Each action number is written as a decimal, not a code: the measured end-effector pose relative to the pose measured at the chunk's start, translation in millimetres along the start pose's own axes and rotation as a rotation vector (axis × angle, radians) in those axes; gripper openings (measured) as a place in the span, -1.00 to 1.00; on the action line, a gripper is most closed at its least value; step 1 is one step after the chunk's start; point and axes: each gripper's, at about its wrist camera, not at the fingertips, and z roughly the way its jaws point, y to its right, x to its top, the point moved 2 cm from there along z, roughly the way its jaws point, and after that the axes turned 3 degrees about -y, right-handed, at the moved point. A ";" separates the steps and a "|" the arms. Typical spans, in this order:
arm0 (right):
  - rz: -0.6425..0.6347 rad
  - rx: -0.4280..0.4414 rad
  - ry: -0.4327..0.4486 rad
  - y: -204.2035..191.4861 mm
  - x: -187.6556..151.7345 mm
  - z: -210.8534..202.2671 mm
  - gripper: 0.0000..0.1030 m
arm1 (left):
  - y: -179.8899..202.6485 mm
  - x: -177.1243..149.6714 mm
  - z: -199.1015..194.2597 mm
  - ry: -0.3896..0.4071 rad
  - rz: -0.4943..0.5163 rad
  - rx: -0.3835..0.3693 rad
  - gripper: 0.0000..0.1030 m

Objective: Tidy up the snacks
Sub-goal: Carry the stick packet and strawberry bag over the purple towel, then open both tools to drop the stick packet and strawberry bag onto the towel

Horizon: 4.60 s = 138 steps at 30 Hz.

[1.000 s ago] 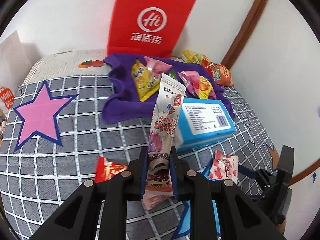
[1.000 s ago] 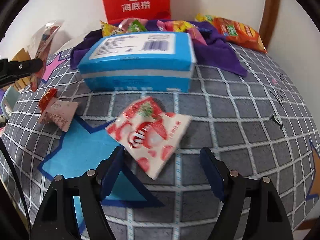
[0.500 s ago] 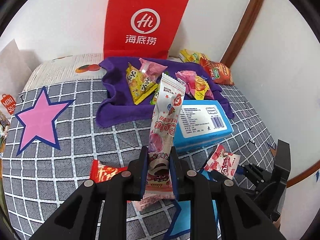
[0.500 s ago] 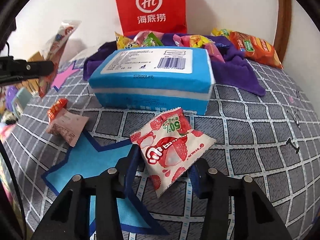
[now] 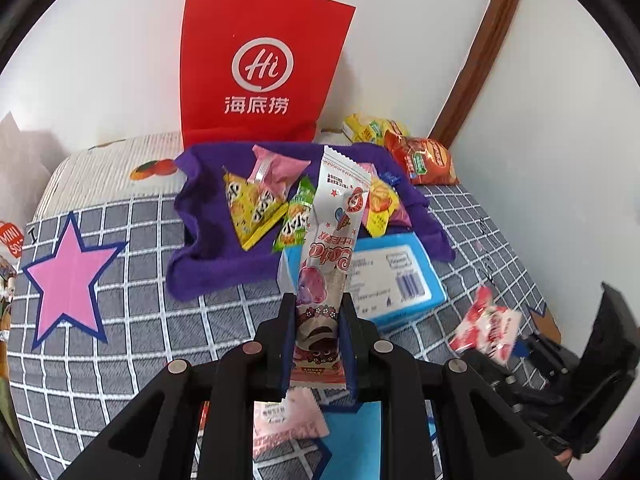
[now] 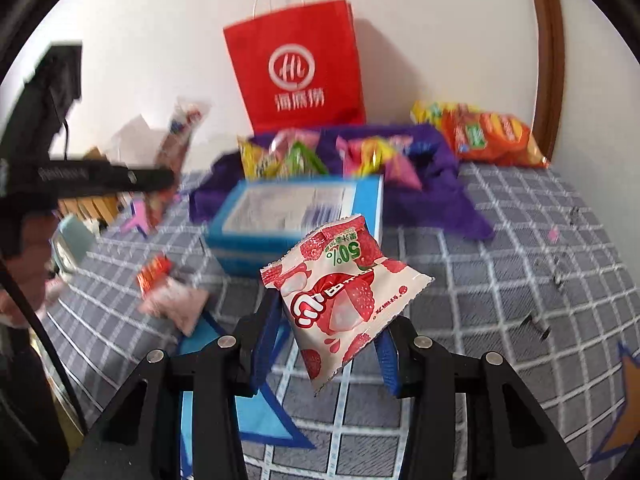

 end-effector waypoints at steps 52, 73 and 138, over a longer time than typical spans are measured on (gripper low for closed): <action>0.106 -0.031 -0.137 47.8 227.3 134.5 -0.12 | -17.7 144.9 72.8 0.007 -0.076 0.101 -0.63; 0.111 -0.080 -0.248 53.5 216.4 170.3 -0.12 | -19.0 141.1 80.4 -0.020 -0.061 0.087 -0.63; 0.122 -0.107 -0.231 79.4 225.9 138.9 0.34 | -6.8 123.6 127.7 -0.169 -0.034 0.092 -0.63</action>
